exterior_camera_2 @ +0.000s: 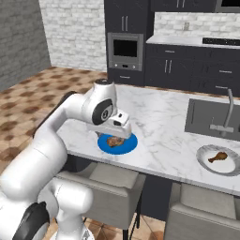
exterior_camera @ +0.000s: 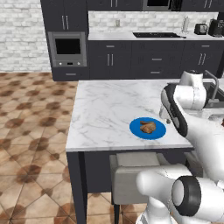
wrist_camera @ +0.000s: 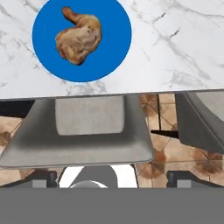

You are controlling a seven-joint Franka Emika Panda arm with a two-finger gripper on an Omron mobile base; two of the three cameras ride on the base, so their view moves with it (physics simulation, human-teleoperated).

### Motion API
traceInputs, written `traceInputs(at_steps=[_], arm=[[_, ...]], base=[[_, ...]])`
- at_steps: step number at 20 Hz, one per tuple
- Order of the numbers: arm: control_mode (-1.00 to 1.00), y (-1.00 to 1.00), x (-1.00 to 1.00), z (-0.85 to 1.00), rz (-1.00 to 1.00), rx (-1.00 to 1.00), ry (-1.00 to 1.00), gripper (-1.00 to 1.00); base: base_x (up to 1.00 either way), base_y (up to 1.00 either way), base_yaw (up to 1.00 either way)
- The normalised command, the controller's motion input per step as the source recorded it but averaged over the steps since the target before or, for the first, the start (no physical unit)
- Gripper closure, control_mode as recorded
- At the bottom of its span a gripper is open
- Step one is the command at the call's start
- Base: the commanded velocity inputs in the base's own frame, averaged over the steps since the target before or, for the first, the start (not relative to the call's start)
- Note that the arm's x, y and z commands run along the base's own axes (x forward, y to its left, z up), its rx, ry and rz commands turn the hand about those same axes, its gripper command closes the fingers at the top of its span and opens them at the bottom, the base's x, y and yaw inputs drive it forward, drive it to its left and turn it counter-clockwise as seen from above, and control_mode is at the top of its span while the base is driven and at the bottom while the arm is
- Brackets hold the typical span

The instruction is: Take the chicken drumsticks from the pan and place one on each plate on the dining counter.

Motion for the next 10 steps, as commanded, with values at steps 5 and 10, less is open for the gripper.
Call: traceInputs(at_steps=[5, 10], arm=[[-1.0, -0.05, -0.99, 0.35, -0.15, 0.12, -0.04, -1.0], [-1.0, 0.01, -0.98, 0.3, -0.09, 0.08, -0.01, -1.0]], base=[[0.0, 0.0, 0.0], [0.0, 0.0, 0.0]])
